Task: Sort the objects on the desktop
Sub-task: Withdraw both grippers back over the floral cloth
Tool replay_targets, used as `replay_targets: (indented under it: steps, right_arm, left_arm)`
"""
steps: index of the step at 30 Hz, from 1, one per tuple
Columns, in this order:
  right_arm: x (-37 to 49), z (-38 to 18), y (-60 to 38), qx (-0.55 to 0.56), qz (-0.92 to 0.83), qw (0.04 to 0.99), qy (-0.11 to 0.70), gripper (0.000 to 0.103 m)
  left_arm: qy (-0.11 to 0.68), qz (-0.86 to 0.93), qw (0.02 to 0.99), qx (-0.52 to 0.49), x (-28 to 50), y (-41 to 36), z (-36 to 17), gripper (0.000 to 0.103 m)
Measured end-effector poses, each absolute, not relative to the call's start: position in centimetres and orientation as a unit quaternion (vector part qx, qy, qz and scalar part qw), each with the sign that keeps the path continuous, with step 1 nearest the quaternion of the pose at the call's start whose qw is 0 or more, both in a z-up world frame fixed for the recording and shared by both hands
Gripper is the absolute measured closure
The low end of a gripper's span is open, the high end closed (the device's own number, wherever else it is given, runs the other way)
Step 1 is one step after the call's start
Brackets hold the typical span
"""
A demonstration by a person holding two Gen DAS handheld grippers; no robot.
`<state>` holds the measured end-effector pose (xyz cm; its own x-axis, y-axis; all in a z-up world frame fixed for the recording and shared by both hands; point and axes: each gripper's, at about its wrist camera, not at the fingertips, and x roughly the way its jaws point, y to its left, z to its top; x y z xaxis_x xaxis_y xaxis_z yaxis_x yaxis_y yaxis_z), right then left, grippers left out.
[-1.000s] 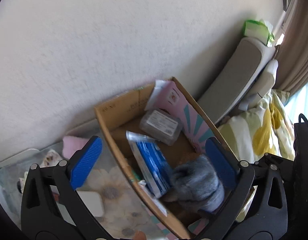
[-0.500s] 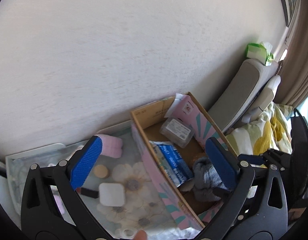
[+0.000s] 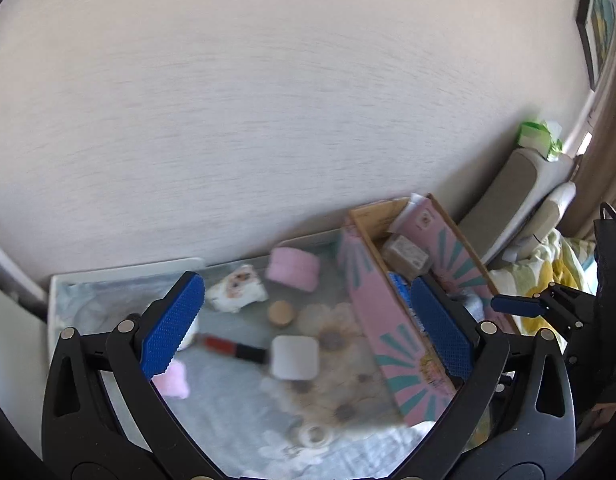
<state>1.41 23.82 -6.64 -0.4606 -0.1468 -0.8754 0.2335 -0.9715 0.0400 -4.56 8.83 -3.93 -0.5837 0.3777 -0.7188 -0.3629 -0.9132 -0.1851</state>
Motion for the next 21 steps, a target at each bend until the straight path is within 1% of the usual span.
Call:
replay_targets:
  steps: [13,17,21]
  right_arm:
    - [1.4,-6.8,19.2,0.495,-0.856,0.148,0.026,0.018]
    - [1.7,-7.7,18.1,0.501,-0.851,0.156,0.018,0.018]
    - [2.2,-9.3,16.7,0.511,-0.843,0.168,0.005,0.018]
  left_arm:
    - [-0.025,0.907,0.128,-0.400,-3.7,-2.0,-3.5,0.000]
    - [-0.035,0.903,0.109,-0.415,-3.9,-5.0,-4.7,0.000]
    - [-0.039,0.893,0.090,-0.439,-4.1,-7.2,-7.2,0.000]
